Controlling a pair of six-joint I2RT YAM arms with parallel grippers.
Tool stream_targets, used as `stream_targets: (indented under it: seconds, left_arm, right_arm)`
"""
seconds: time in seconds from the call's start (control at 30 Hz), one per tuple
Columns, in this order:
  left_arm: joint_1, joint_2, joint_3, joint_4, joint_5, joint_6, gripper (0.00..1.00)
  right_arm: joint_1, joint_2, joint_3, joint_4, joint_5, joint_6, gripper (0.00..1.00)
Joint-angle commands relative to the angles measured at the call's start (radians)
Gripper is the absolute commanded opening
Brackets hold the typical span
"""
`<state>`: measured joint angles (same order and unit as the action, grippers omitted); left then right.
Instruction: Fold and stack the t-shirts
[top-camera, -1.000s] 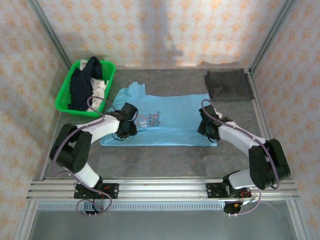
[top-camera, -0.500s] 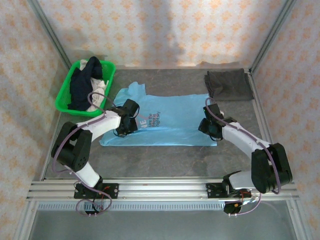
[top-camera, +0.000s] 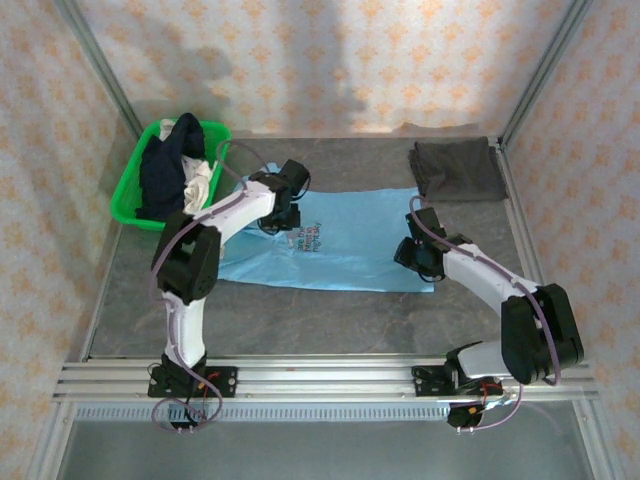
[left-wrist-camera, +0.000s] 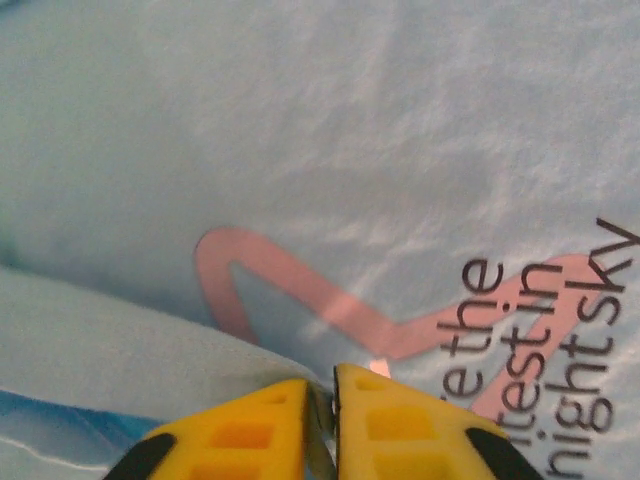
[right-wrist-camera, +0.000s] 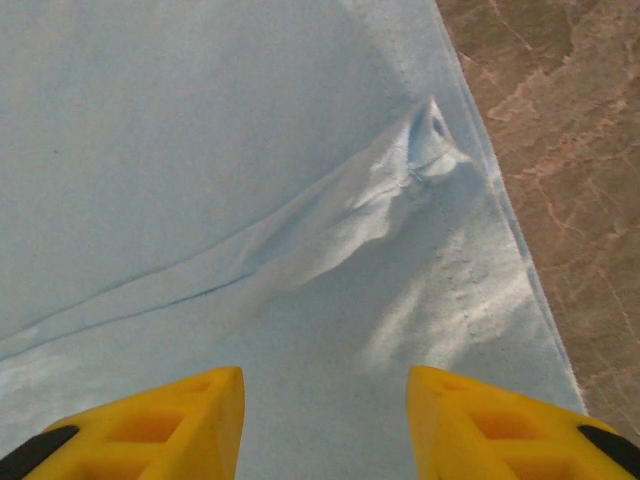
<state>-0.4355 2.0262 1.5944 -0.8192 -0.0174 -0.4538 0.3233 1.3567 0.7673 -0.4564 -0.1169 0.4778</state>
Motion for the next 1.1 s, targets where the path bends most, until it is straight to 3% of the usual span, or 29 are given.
stream_targets:
  seconds: [0.0,0.07,0.23,0.43,0.6,0.7,0.87,1.07]
  left_arm:
    - [0.003,0.057,0.09,-0.104,-0.067,0.097,0.26]
    - [0.013,0.081,0.135,-0.102,-0.052,0.113,0.3]
    - [0.027,0.074,0.193,-0.103,-0.008,0.135,0.56]
    - [0.06,-0.062,-0.004,0.031,0.115,0.068,0.72]
    - [0.096,-0.238,-0.317,0.223,0.177,-0.042,0.71]
    - [0.113,-0.327,-0.471,0.278,0.156,-0.105,0.7]
    - [0.113,-0.366,-0.594,0.31,0.13,-0.158,0.7]
    - [0.144,-0.426,-0.756,0.304,0.011,-0.221,0.66]
  right_arm:
    - [-0.003,0.006,0.058,-0.092,0.066,0.007,0.47]
    - [-0.003,0.014,0.099,-0.124,0.078,0.007,0.48]
    - [0.027,0.077,0.228,-0.165,0.082,0.01,0.5]
    - [0.101,0.178,0.328,-0.19,0.105,0.069,0.5]
    - [0.173,0.231,0.315,-0.126,0.125,0.117,0.5]
    - [0.185,0.291,0.322,-0.114,0.105,0.119,0.49]
    - [0.19,0.366,0.359,-0.144,0.127,0.064,0.48]
    - [0.186,0.391,0.343,-0.126,0.181,0.01,0.46]
